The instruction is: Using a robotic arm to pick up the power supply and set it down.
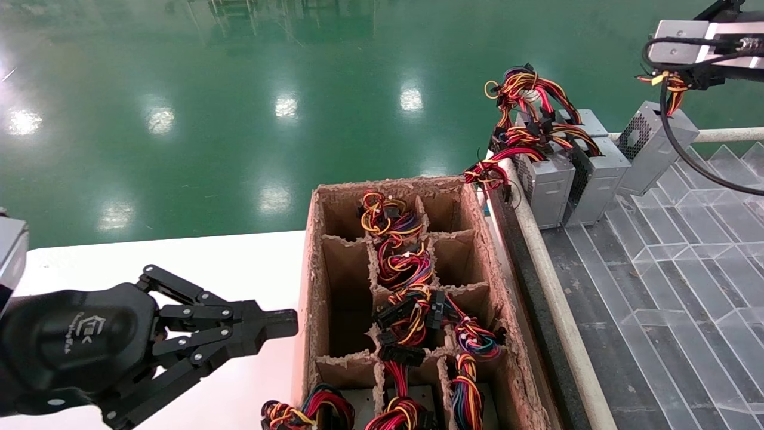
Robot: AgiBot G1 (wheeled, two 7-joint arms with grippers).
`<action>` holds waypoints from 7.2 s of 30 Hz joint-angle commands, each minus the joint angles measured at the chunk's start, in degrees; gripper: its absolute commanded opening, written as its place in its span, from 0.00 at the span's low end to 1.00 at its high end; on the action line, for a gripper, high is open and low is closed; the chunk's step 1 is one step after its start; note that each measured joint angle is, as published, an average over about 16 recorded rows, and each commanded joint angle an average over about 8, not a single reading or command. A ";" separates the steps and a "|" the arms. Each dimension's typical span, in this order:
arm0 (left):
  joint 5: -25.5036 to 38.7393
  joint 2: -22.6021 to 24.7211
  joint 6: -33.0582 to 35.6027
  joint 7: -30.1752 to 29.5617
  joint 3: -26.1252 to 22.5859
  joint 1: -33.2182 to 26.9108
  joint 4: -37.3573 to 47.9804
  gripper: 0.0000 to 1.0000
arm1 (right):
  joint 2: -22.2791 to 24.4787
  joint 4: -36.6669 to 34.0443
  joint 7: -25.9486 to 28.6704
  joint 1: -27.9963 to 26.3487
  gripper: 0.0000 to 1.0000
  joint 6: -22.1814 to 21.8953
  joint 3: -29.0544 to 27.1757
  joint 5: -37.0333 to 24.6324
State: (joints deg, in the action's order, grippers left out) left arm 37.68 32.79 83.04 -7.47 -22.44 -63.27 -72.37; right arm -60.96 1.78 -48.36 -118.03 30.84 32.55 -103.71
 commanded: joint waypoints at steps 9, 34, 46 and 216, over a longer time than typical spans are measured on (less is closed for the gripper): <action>0.00 0.00 0.00 0.00 0.00 0.00 0.00 0.00 | -1.81 -0.53 -0.87 2.15 0.00 -3.84 -1.04 1.47; -0.01 0.00 0.00 0.01 -0.01 0.00 0.00 0.00 | -6.21 -0.51 -4.03 5.88 0.00 -18.58 -0.63 0.81; -0.01 -0.01 -0.01 0.01 -0.01 0.00 0.00 0.00 | -7.03 -3.64 -4.69 6.75 0.00 -23.59 0.80 -1.15; -0.05 -0.03 -0.04 0.03 -0.06 0.00 0.02 1.00 | 26.39 72.71 59.52 57.15 1.00 55.56 -16.73 62.56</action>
State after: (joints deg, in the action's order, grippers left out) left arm 37.62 32.76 83.01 -7.44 -22.50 -63.27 -72.35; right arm -34.55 74.56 11.20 -60.82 86.44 15.82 -41.10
